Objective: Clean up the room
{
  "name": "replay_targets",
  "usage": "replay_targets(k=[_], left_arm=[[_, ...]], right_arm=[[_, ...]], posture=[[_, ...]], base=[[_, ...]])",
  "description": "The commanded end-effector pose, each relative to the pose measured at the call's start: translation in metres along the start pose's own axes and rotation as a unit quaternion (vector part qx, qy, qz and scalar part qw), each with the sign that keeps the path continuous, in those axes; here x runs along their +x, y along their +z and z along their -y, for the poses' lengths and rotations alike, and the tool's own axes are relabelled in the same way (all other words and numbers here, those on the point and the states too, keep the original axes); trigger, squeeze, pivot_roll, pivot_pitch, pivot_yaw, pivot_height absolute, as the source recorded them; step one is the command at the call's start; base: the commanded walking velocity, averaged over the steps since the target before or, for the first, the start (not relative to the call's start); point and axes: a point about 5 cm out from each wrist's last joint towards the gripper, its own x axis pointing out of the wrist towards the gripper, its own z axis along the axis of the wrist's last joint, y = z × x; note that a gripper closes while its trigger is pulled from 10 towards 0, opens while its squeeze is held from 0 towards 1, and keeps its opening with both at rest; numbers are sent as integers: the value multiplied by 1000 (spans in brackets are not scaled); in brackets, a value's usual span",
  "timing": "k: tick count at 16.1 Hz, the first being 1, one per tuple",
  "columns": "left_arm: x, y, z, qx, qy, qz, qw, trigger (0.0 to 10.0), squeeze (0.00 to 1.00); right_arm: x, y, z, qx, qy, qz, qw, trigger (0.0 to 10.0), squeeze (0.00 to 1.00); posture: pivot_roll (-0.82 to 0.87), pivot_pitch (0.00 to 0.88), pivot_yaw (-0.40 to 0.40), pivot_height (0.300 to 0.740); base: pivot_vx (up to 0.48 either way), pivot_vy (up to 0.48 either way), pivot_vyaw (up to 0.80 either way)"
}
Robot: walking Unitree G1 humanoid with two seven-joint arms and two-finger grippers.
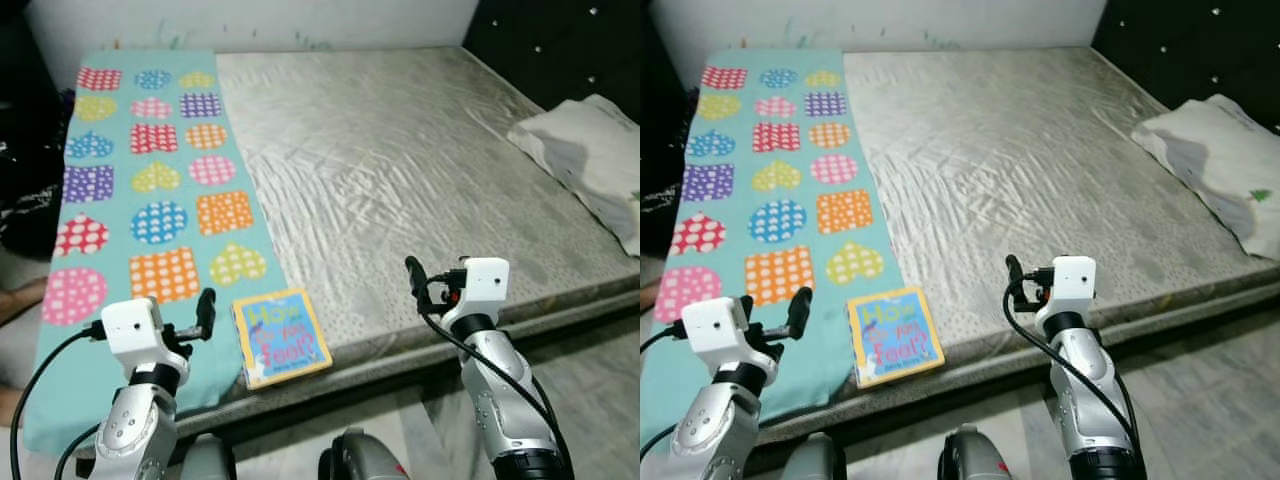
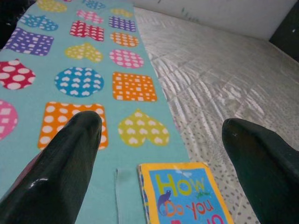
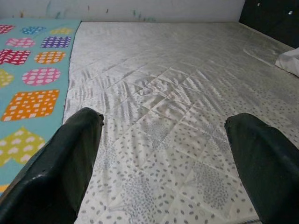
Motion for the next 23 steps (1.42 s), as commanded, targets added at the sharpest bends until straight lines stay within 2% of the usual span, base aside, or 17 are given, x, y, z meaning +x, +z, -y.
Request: replay_targets(k=[1,15,23], left_arm=[[1,-1,-2,3,9,1,1000,10000,0],[1,0,-4,2,23,7,1000,10000,0],[3,0,-6,-2,29,7,1000,10000,0]], right_arm=[[1,3,3,-3,-1,2,1000,10000,0],[4,4,0,-16,16,5,1000,10000,0],[4,4,-1,-15,16,4,1000,10000,0]], posture=[[-24,149,-95,660],[-19,135,-100,660],[-22,146,-99,591]], base=[[0,0,0],[0,0,0],[0,0,0]])
